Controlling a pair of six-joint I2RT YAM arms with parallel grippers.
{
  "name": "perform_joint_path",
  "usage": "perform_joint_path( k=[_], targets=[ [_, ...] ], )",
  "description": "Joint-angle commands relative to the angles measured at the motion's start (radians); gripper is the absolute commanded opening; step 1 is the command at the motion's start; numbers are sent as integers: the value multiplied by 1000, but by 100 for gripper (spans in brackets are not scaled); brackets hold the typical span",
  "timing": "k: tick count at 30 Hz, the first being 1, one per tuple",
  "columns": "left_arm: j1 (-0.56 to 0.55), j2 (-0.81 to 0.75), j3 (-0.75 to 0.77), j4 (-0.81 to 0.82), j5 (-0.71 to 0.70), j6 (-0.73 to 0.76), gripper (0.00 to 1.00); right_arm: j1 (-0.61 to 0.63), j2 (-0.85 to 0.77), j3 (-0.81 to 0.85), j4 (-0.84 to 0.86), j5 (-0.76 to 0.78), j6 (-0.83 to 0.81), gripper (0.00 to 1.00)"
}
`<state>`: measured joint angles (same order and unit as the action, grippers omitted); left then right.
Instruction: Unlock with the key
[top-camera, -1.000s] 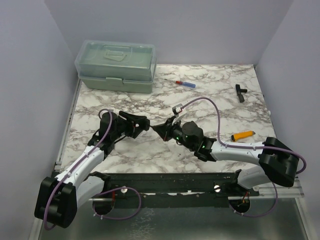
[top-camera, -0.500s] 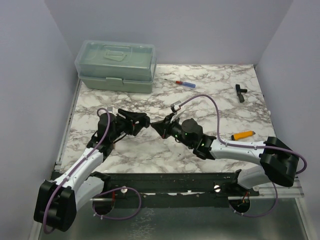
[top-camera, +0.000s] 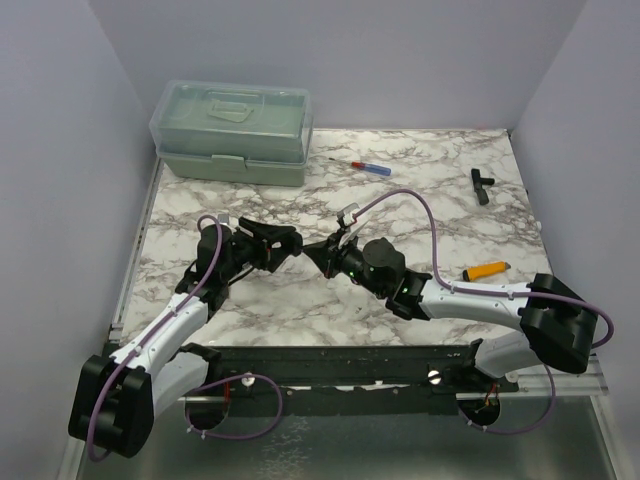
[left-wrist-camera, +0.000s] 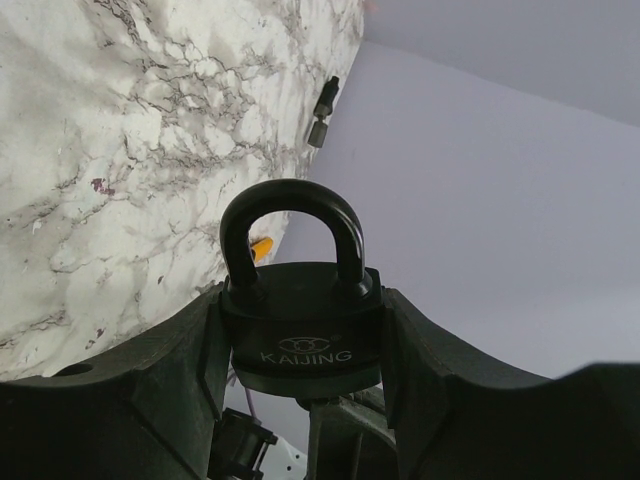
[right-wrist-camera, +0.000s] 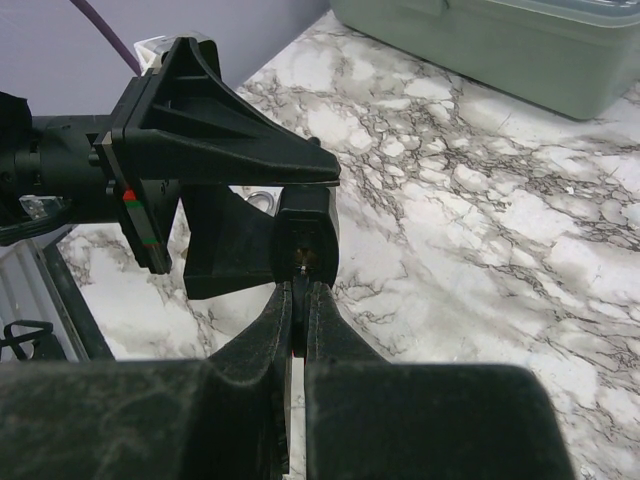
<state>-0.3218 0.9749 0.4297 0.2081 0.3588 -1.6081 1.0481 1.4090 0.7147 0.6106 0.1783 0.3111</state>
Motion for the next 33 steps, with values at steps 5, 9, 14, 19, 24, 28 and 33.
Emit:
perform_joint_path(
  k=[5, 9, 14, 19, 24, 28, 33],
  targets=[
    [-23, -8, 41, 80, 125, -5, 0, 12, -16, -21, 40, -4, 15, 1],
    [-38, -4, 26, 73, 118, -6, 0, 12, 0, -23, 45, 25, 34, 1],
    [-59, 8, 17, 73, 107, -4, 0, 12, 37, 13, 36, 27, 38, 1],
    [-60, 0, 12, 74, 109, -5, 0, 12, 60, 22, 47, 26, 38, 1],
    [-59, 4, 18, 74, 119, -5, 0, 12, 69, 21, 55, 28, 38, 1],
    [-60, -2, 17, 74, 120, -4, 0, 12, 61, 18, 54, 33, 38, 0],
    [-59, -7, 18, 75, 126, -6, 0, 12, 71, 1, 99, 44, 52, 1]
  ],
)
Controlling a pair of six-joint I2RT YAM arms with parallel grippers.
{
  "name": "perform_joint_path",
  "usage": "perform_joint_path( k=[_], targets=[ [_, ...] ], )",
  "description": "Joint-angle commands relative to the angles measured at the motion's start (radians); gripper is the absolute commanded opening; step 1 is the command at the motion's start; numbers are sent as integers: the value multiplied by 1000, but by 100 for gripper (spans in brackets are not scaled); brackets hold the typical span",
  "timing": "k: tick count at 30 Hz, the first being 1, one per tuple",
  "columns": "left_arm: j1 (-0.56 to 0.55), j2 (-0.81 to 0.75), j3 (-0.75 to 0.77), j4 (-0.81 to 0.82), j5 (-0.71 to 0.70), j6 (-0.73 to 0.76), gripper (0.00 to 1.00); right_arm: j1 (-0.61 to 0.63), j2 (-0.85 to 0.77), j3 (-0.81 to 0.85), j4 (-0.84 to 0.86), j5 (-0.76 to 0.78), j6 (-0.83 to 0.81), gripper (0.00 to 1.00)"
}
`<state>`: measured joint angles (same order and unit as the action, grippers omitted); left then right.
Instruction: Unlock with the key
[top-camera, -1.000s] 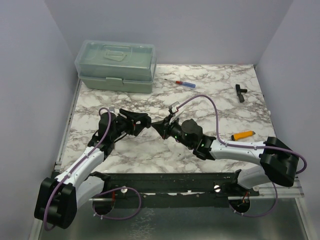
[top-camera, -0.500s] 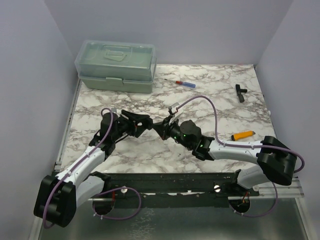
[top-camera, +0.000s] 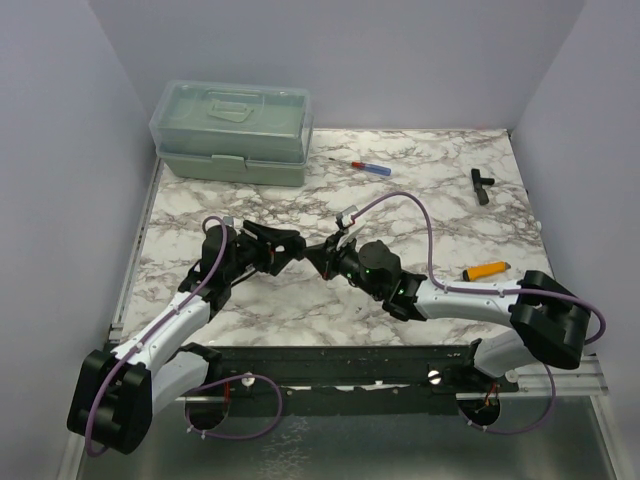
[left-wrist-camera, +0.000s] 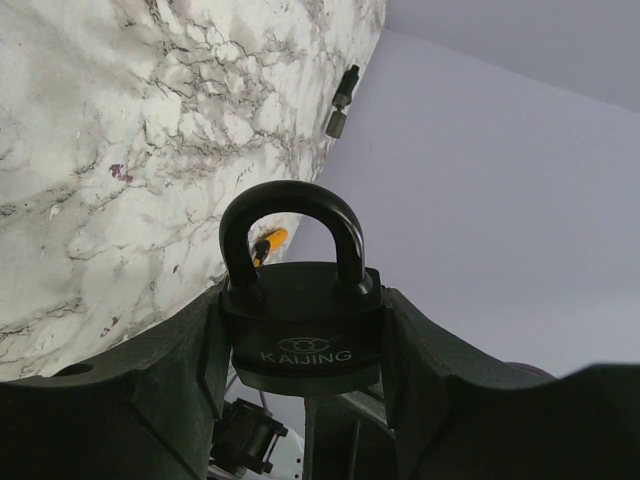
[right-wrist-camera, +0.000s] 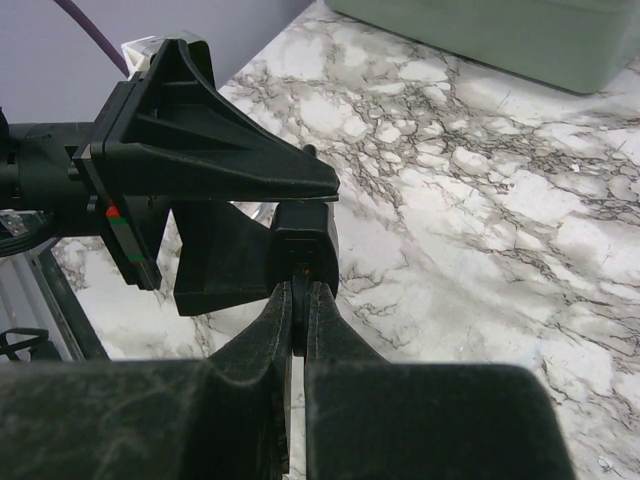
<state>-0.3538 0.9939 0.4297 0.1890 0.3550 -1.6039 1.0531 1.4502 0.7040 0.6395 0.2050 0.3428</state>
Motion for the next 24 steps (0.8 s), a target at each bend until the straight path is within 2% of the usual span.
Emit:
perform_joint_path(
  k=[1, 8, 14, 24],
  targets=[
    [-28, -27, 19, 93, 131, -9, 0, 8, 35, 10, 81, 19, 27, 1],
    [-36, -56, 23, 93, 133, 4, 0, -2, 64, 16, 129, 39, 88, 1],
    [-49, -82, 21, 96, 125, 20, 0, -69, 65, -15, 210, -72, 223, 1],
    [-89, -79, 44, 118, 109, 70, 0, -98, 53, 2, 209, -183, 340, 1]
  ],
)
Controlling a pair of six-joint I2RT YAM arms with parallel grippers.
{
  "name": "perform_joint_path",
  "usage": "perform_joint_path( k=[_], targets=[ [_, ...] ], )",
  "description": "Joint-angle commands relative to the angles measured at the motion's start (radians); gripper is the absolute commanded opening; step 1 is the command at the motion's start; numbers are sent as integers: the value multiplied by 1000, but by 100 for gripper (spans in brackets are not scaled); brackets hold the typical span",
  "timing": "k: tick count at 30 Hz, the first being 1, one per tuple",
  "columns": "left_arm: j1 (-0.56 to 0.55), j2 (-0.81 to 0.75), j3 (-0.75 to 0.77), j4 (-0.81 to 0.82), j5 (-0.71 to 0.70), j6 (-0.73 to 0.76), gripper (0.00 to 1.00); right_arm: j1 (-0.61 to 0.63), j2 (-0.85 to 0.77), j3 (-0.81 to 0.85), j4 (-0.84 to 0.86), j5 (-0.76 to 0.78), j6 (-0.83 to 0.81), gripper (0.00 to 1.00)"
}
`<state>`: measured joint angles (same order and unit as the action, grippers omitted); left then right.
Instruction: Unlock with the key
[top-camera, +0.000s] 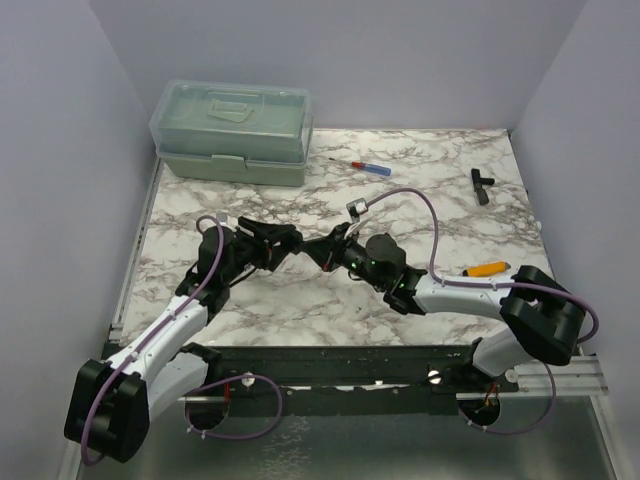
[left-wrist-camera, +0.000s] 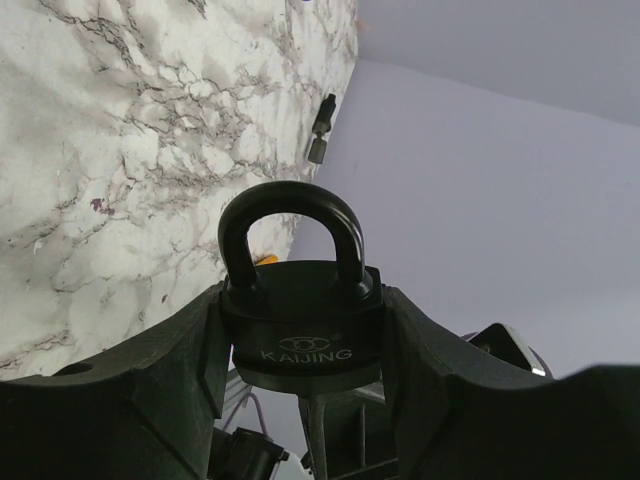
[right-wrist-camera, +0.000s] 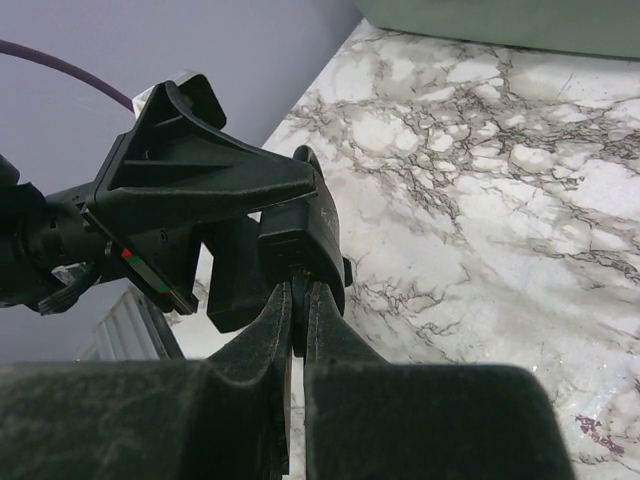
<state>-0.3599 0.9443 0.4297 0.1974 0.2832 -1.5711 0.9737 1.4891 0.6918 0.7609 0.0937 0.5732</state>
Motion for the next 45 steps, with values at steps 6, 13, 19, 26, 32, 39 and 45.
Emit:
perform_joint_path(
  k=[6, 13, 19, 26, 32, 39, 45],
  targets=[
    [-110, -18, 60, 134, 180, 69, 0, -42, 12, 0, 115, -115, 173, 1],
    [-129, -30, 62, 153, 173, 105, 0, -60, 12, -37, 204, -162, 253, 1],
    [-133, -41, 67, 173, 181, 142, 0, -90, 24, -59, 286, -220, 352, 1],
    [-136, -67, 58, 184, 168, 186, 0, -97, 10, -62, 305, -239, 375, 1],
    [-136, -81, 49, 192, 155, 199, 0, -98, -1, -56, 293, -278, 357, 1],
    [-136, -75, 40, 186, 125, 178, 0, -98, -96, -63, 89, -296, 199, 21],
    [-136, -47, 56, 166, 103, 162, 0, -98, -227, -26, -226, -416, -149, 66]
  ],
)
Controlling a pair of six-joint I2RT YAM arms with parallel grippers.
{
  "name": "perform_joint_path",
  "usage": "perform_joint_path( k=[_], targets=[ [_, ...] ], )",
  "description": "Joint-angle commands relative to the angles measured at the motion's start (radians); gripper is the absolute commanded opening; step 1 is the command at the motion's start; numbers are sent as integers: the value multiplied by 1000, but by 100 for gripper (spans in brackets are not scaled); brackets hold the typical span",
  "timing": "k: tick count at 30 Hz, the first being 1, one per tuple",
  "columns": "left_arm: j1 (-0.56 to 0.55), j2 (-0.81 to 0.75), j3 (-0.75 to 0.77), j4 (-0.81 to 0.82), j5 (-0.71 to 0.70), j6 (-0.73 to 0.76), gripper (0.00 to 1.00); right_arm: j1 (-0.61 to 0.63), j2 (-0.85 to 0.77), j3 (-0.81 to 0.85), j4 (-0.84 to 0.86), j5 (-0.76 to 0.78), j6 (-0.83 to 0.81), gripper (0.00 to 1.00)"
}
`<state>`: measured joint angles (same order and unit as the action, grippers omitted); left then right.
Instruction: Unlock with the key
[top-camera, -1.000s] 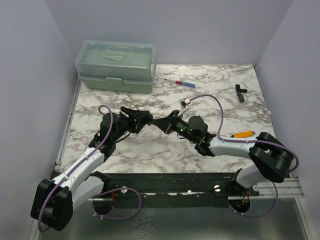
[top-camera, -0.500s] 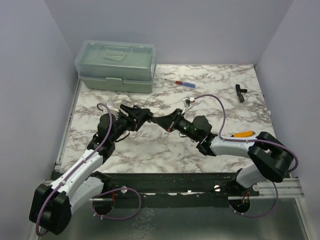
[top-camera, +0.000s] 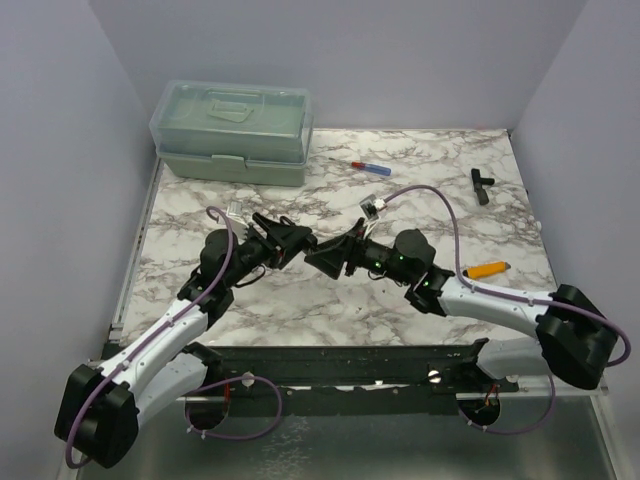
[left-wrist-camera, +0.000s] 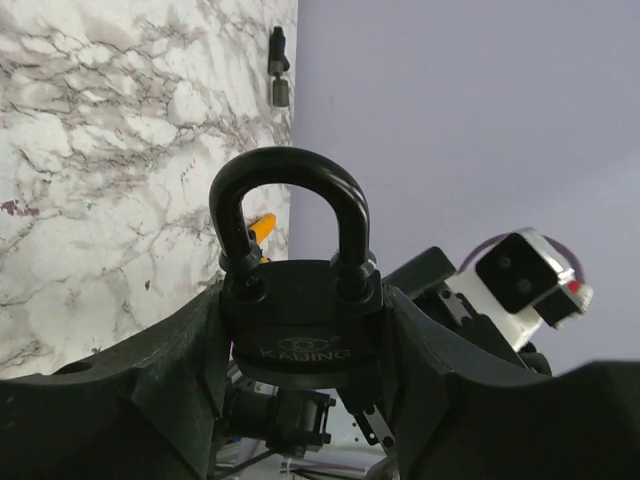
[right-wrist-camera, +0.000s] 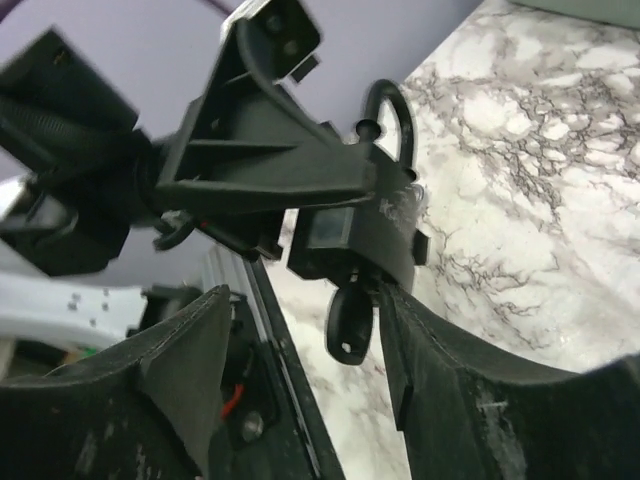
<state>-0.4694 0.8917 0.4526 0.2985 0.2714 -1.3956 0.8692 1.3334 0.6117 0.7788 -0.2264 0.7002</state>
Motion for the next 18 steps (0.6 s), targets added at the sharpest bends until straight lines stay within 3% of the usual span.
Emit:
perform_joint_path(
  k=[1, 4, 7, 18],
  targets=[
    [-27, 12, 37, 65, 115, -15, 0, 7, -87, 66, -303, -91, -329, 70],
    [-26, 32, 44, 65, 116, -17, 0, 7, -122, 80, -396, -49, -404, 87],
    [-26, 44, 47, 68, 118, -21, 0, 8, -125, 89, -407, 6, -412, 96],
    [-28, 32, 40, 70, 95, -41, 0, 50, 11, 164, -313, 173, -354, 98]
  ],
)
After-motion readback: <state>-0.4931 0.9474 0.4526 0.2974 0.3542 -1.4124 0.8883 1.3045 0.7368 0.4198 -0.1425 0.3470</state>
